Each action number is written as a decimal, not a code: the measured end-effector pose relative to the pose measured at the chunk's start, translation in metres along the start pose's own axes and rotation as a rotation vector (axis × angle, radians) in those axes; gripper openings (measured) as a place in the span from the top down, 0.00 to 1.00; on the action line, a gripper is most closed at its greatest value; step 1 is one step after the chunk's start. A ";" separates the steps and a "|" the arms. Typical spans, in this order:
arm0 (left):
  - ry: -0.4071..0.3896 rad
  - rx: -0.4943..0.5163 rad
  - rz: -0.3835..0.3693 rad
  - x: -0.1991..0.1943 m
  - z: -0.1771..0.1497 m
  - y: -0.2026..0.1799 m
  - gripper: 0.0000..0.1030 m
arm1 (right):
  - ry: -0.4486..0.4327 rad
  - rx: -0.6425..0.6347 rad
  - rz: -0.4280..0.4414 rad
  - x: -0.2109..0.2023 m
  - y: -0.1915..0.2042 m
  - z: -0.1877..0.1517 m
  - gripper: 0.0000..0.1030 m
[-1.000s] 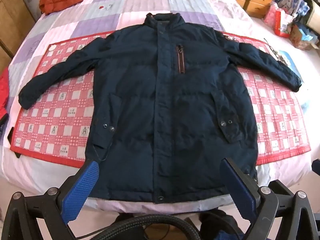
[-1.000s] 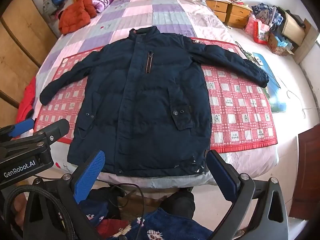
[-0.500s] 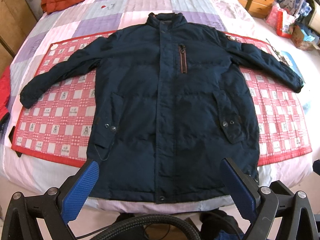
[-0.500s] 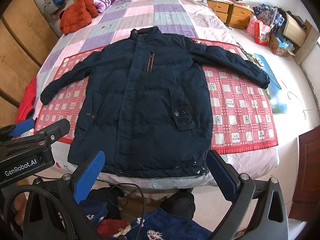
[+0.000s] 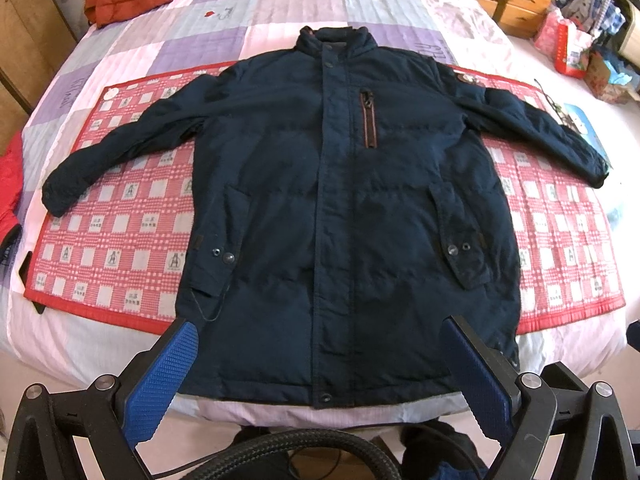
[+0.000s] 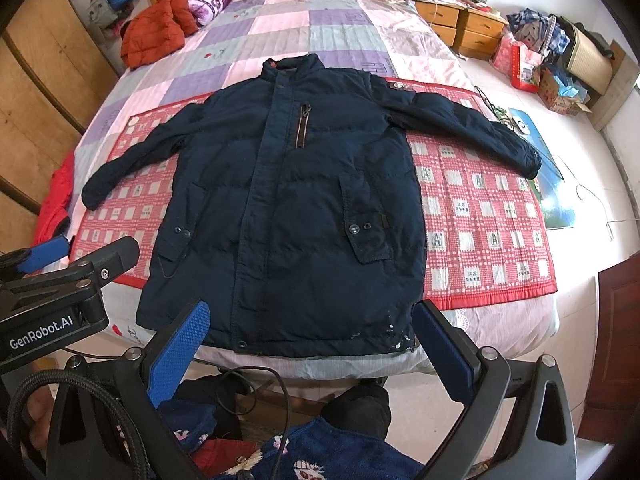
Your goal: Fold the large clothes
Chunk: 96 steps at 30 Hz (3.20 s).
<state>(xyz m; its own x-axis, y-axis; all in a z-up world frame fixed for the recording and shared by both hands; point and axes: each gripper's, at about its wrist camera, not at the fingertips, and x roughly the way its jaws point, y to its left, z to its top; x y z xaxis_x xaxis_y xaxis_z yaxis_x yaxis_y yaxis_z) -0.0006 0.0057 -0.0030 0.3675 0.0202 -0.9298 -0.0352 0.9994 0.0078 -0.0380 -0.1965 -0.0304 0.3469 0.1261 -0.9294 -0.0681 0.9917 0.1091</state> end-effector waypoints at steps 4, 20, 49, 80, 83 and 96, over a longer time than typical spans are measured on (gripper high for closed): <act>-0.002 0.001 0.000 0.000 0.000 0.001 0.04 | -0.002 0.001 -0.001 0.001 0.002 0.000 0.00; -0.002 0.001 -0.001 0.001 -0.001 0.007 0.04 | -0.004 0.006 -0.003 -0.003 0.004 0.008 0.00; -0.013 0.003 0.010 0.014 0.017 0.022 0.04 | -0.026 0.017 -0.021 -0.003 -0.007 0.028 0.00; -0.115 0.122 -0.026 0.250 0.193 -0.216 0.04 | -0.273 0.258 -0.387 0.208 -0.397 0.176 0.00; -0.110 0.172 -0.047 0.288 0.200 -0.274 0.04 | -0.263 0.247 -0.397 0.237 -0.432 0.173 0.00; -0.105 0.171 -0.016 0.345 0.199 -0.330 0.04 | -0.230 0.299 -0.358 0.325 -0.524 0.166 0.00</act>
<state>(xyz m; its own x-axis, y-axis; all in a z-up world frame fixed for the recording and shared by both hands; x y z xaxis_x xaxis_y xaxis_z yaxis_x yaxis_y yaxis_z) 0.3226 -0.3107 -0.2530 0.4617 -0.0019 -0.8870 0.1268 0.9899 0.0639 0.2652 -0.6709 -0.3311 0.4982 -0.2534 -0.8292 0.3509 0.9335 -0.0745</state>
